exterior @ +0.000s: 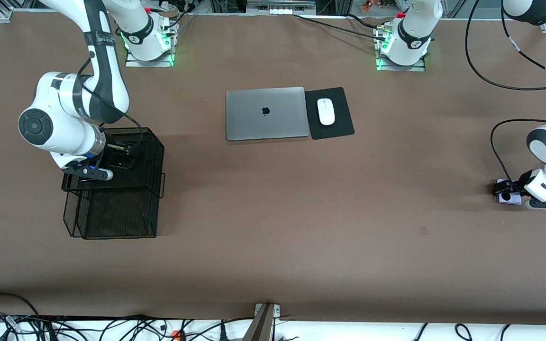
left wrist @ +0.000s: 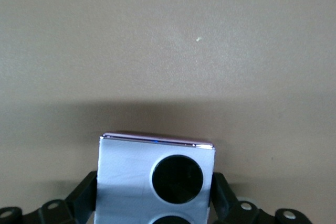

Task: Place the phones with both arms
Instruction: 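Carry the flip phone into the mesh basket with the right gripper, then lift the white flip phone with the left gripper while the right gripper releases, then carry the white flip phone to the table middle and set it down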

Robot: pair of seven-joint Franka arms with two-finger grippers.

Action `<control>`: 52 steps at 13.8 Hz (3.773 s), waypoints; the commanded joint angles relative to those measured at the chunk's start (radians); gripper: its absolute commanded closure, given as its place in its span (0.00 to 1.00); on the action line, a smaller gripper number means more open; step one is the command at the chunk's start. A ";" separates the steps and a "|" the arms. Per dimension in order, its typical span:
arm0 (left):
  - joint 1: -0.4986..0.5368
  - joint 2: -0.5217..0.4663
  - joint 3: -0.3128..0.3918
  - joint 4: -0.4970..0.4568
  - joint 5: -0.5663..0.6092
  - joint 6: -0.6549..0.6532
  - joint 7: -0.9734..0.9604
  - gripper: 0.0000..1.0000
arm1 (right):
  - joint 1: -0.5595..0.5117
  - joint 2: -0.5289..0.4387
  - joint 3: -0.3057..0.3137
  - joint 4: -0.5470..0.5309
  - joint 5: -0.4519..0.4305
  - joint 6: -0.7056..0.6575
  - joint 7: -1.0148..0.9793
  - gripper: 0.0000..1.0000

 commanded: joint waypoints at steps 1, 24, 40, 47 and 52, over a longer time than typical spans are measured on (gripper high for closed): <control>0.004 0.019 -0.009 0.019 -0.037 0.002 0.027 0.51 | 0.009 -0.009 -0.009 0.029 0.031 -0.007 0.006 0.00; -0.597 0.005 -0.029 0.165 -0.033 -0.265 -0.696 0.97 | -0.169 0.172 -0.008 0.628 0.197 -0.538 0.000 0.00; -1.137 0.280 -0.021 0.591 -0.034 -0.221 -1.366 0.98 | -0.119 0.168 -0.009 0.574 0.159 -0.406 -0.092 0.00; -1.185 0.315 -0.006 0.596 -0.027 -0.134 -1.368 0.93 | -0.121 0.168 -0.009 0.574 0.159 -0.411 -0.092 0.00; -1.225 0.298 0.048 0.593 -0.010 -0.156 -1.475 0.00 | -0.120 0.168 -0.009 0.574 0.159 -0.412 -0.092 0.00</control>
